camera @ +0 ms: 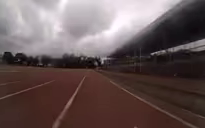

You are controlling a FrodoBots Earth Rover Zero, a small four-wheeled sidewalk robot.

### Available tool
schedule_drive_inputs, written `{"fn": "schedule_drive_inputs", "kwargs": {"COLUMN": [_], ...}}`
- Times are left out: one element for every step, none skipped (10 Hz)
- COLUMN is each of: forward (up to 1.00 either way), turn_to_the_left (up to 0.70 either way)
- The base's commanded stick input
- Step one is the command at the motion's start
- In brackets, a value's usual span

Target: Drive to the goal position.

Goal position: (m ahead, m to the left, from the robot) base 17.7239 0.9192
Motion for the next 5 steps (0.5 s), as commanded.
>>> {"fn": "schedule_drive_inputs", "kwargs": {"forward": [0.7, 0.7, 0.7, 0.7, 0.7], "turn_to_the_left": [0.0, 0.0, 0.0, 0.0, 0.0]}}
